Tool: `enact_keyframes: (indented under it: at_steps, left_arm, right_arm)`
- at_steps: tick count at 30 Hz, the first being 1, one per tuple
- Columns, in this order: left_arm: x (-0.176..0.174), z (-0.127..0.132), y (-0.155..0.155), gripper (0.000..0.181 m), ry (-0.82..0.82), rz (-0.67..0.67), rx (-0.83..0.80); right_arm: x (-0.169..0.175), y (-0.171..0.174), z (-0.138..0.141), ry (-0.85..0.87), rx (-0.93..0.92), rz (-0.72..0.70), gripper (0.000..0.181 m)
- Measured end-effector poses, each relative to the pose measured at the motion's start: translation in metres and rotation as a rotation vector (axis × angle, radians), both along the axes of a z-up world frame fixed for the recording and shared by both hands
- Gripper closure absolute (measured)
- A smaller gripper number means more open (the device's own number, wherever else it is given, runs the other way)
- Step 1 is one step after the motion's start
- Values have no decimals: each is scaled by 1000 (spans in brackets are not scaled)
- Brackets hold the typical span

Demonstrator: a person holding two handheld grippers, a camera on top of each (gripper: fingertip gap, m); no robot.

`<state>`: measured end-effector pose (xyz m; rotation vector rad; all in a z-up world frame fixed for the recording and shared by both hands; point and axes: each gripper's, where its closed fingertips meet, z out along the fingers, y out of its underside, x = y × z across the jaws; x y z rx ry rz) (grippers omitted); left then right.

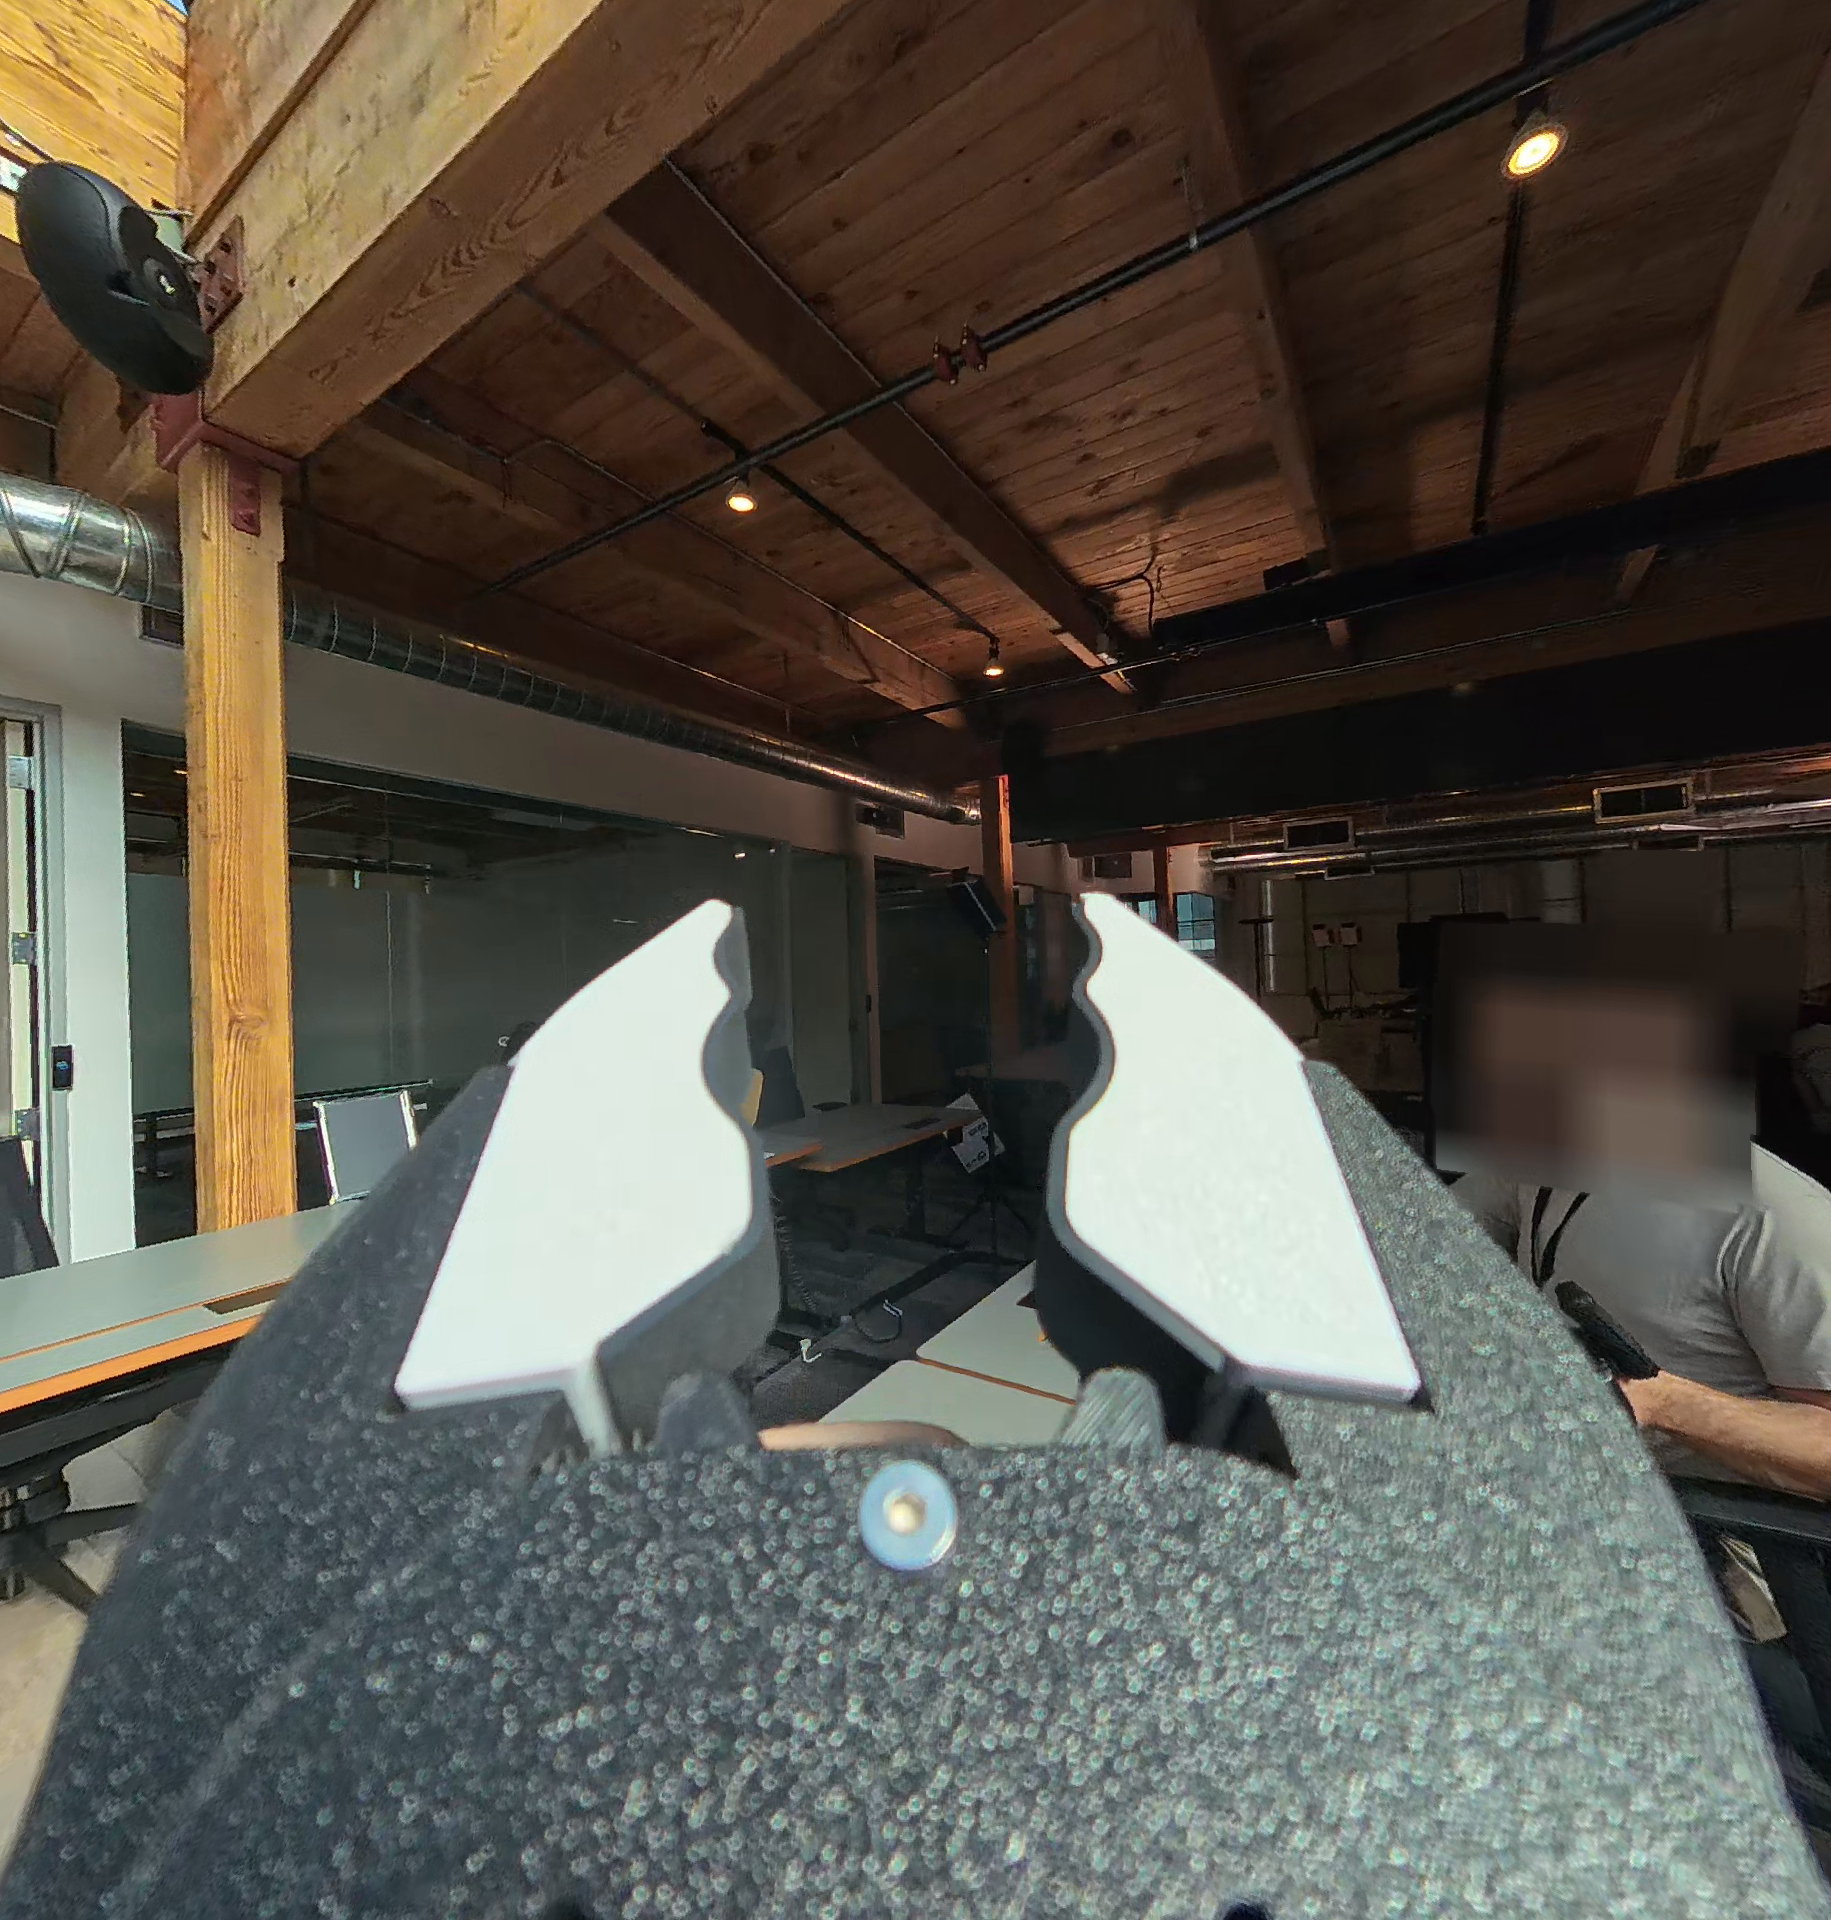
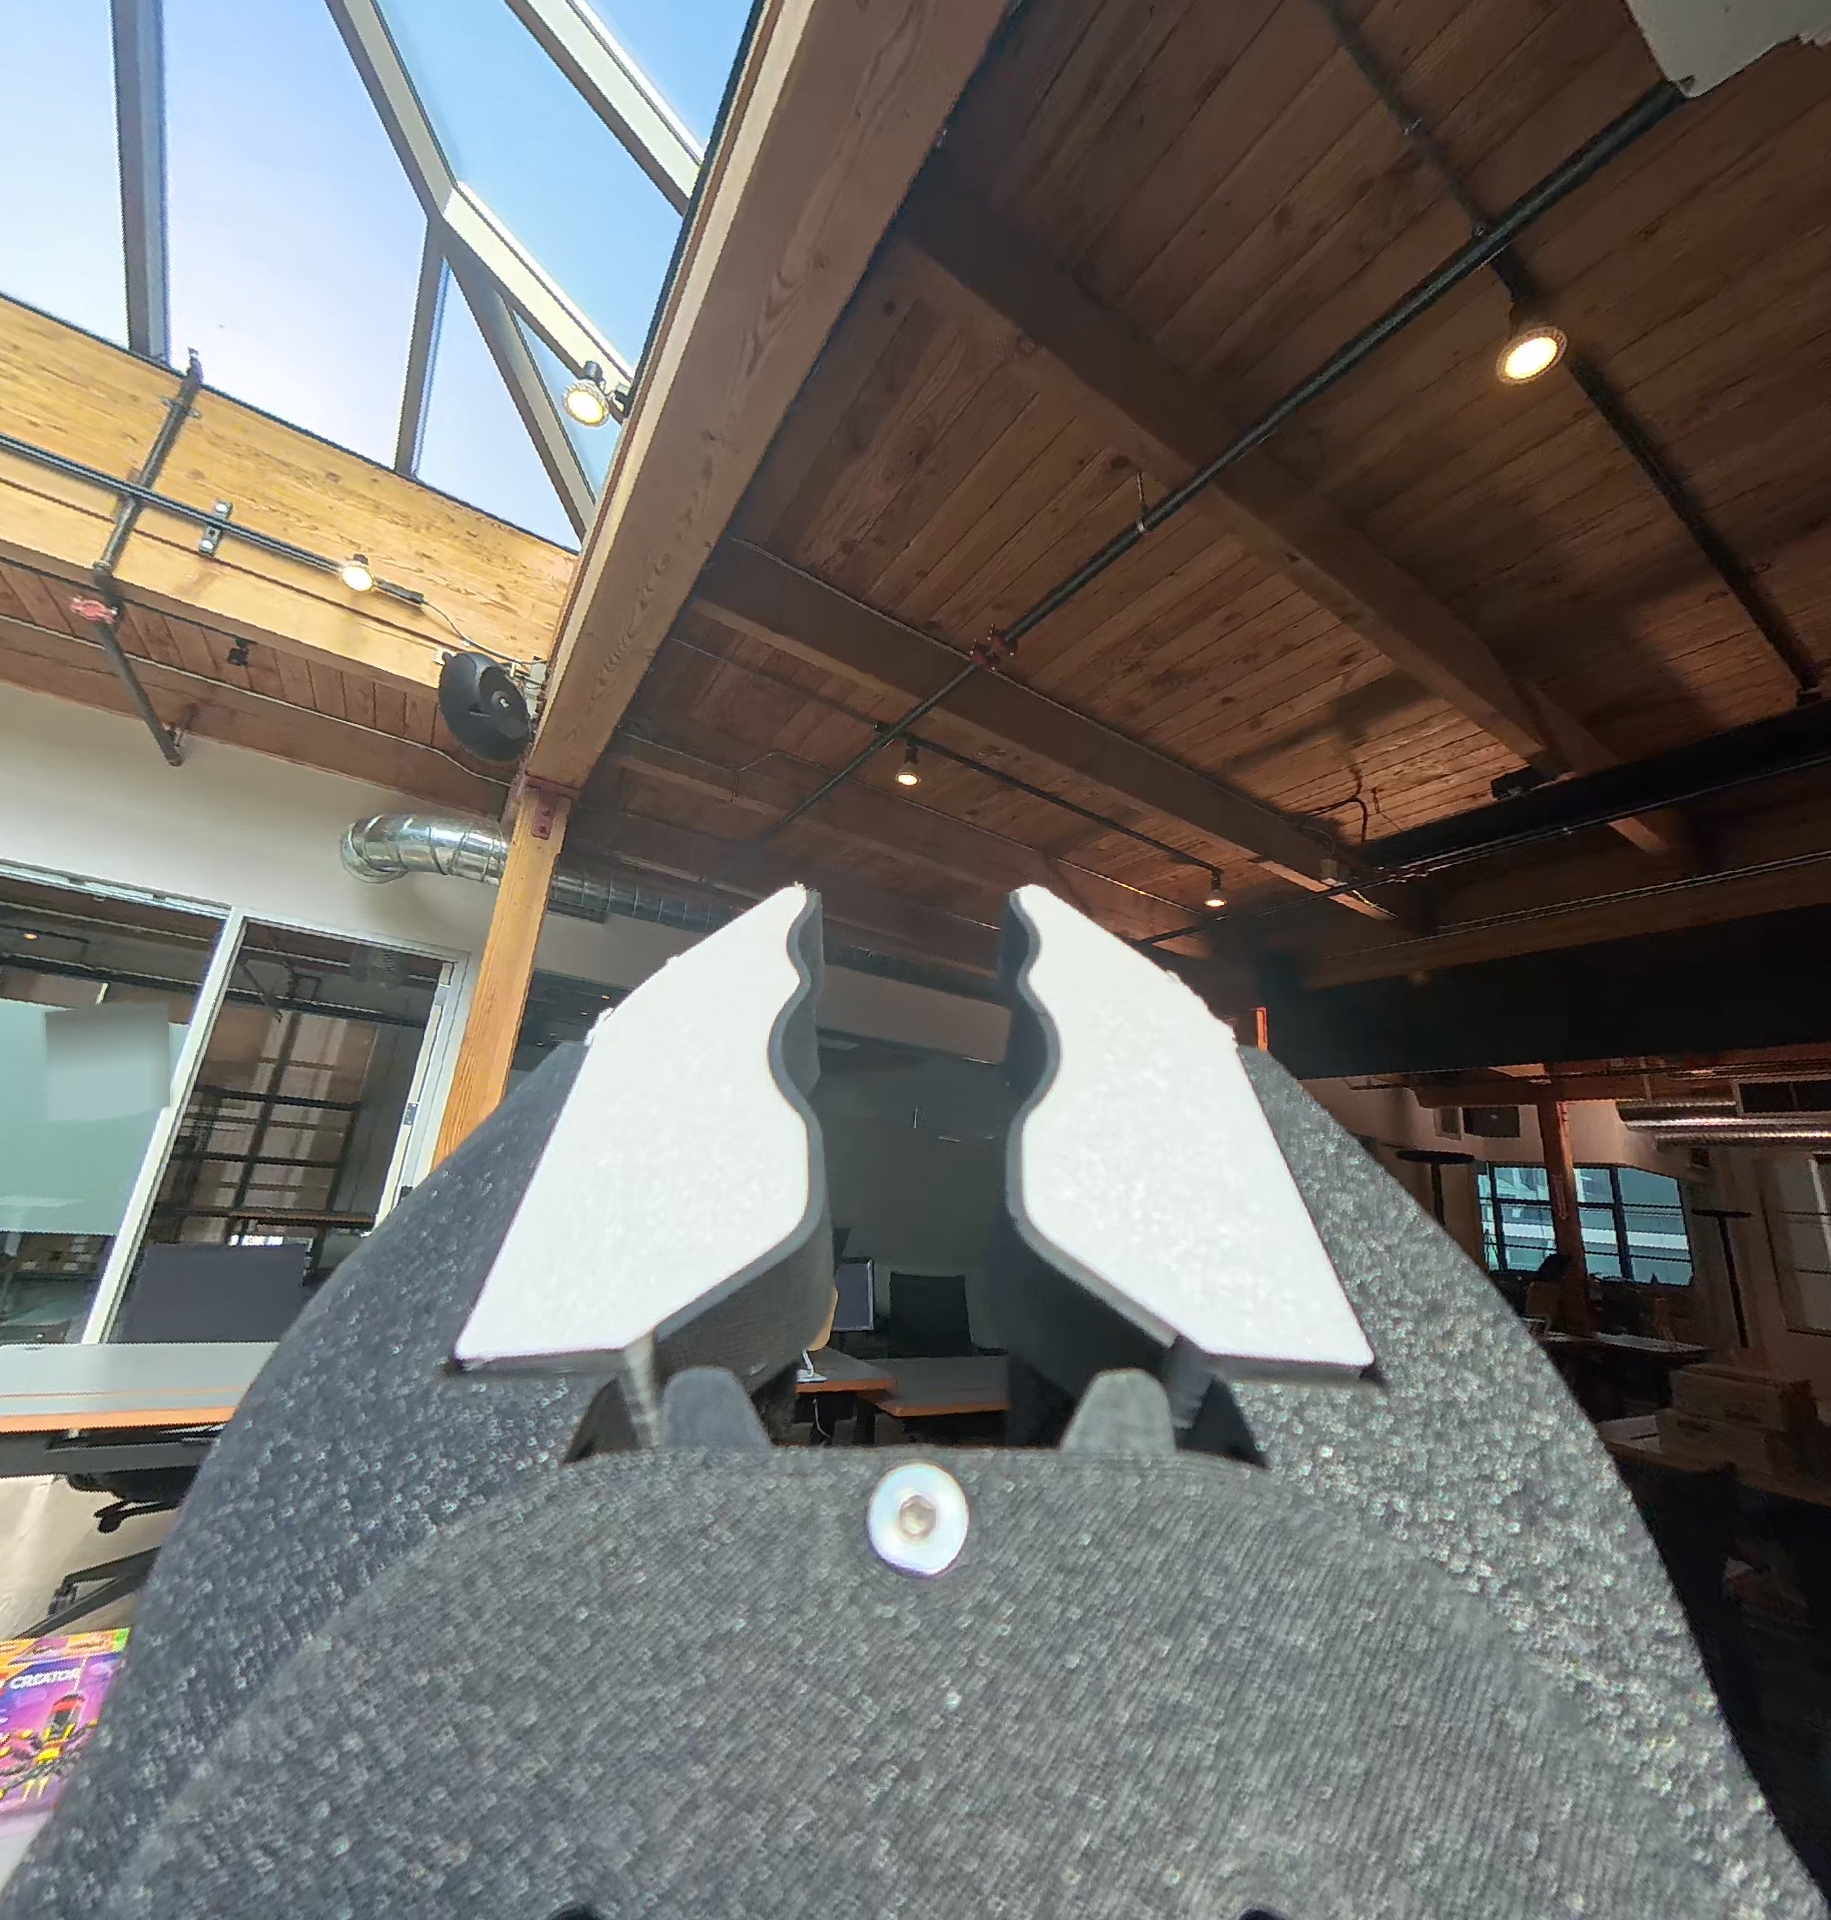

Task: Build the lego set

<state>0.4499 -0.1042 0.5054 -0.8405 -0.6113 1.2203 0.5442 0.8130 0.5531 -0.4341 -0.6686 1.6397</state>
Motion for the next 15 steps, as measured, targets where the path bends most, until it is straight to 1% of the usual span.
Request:
enact_keyframes:
  at_steps: [3, 6, 9, 11, 13, 15]
  left_arm:
    - [26, -4, -13, 123, -4, 15, -3]
    - [44, -15, -19, 124, -40, 15, -3]
    - [36, -42, -6, 123, -145, 1, -74]
    - [27, -56, 5, 123, -173, 10, -118]
    - [23, -54, 4, 123, -130, 45, -92]
    - [17, -53, 4, 123, -142, -13, -30]
  right_arm:
    - [29, -14, -2, 8, 12, -14, 149]
    - [47, -32, -10, -8, 22, -9, 149]
    - [51, -52, -26, -60, 44, 3, 149]
    - [50, -62, -36, -98, 59, 0, 149]
    - [54, -67, -41, -118, 68, -19, 149]
    - [61, -68, -45, -128, 67, -30, 149]
